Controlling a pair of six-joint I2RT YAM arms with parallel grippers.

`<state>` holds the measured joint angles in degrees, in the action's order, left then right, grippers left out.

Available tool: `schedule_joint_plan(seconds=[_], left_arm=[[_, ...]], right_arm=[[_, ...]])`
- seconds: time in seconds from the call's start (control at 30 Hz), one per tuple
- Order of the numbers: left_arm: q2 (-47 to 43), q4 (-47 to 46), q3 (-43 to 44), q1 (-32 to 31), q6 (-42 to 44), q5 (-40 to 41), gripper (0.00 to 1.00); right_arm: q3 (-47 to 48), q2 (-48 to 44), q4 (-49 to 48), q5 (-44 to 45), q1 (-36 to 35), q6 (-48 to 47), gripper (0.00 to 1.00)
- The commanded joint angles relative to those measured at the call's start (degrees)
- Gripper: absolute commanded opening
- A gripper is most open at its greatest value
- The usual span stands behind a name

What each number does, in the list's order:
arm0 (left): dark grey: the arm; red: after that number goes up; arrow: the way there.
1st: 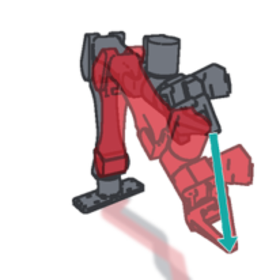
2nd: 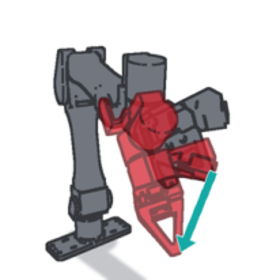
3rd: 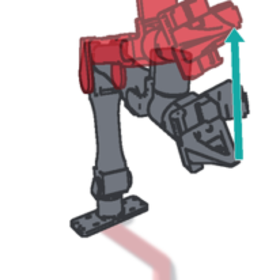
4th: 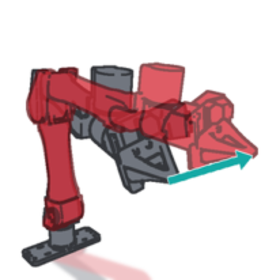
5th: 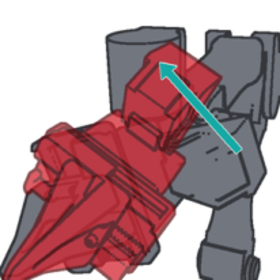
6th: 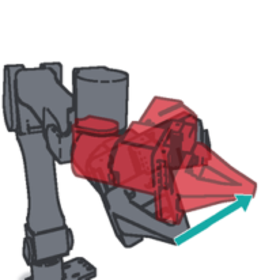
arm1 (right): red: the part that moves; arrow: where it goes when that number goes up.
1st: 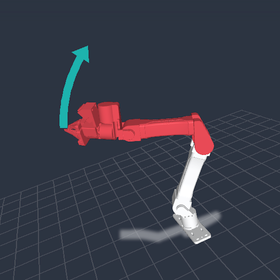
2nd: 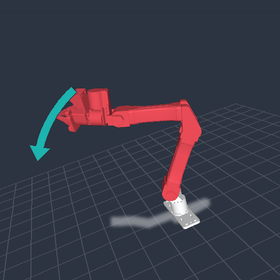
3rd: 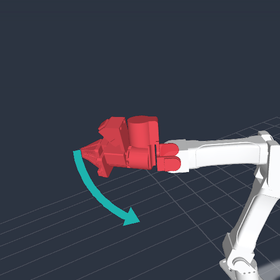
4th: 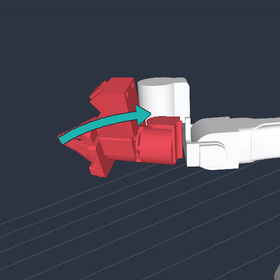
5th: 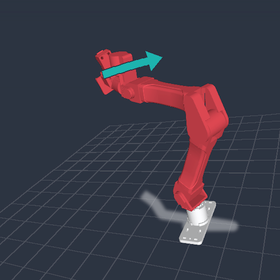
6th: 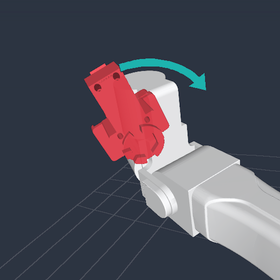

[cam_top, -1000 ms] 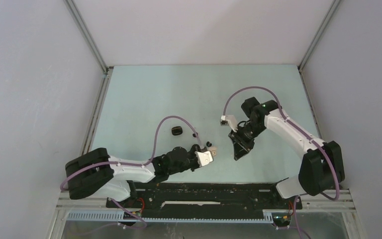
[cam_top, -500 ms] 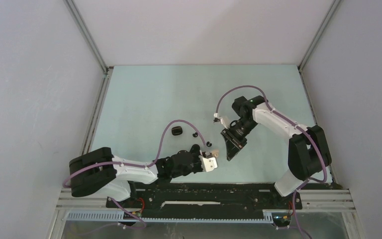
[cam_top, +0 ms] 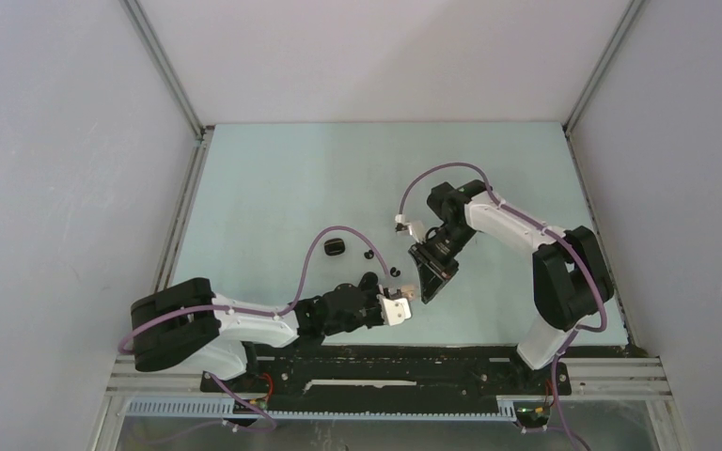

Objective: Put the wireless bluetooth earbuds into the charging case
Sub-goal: Place the earbud in the charging case.

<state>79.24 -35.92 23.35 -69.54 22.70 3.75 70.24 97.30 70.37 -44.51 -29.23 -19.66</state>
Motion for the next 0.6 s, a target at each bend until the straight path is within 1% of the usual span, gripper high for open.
schedule_joint_plan(seconds=[0.0,0.57], left_arm=[[-1.3,-3.8,0.8,-0.3,-0.9,-1.3,0.00],[-2.6,-4.6,0.1,-0.3,-1.6,-1.2,0.00]], right_arm=[[3.2,0.9,-1.0,0.5,-1.3,1.5,0.07],[4.3,1.5,-1.7,3.5,-2.6,2.8,0.06]])
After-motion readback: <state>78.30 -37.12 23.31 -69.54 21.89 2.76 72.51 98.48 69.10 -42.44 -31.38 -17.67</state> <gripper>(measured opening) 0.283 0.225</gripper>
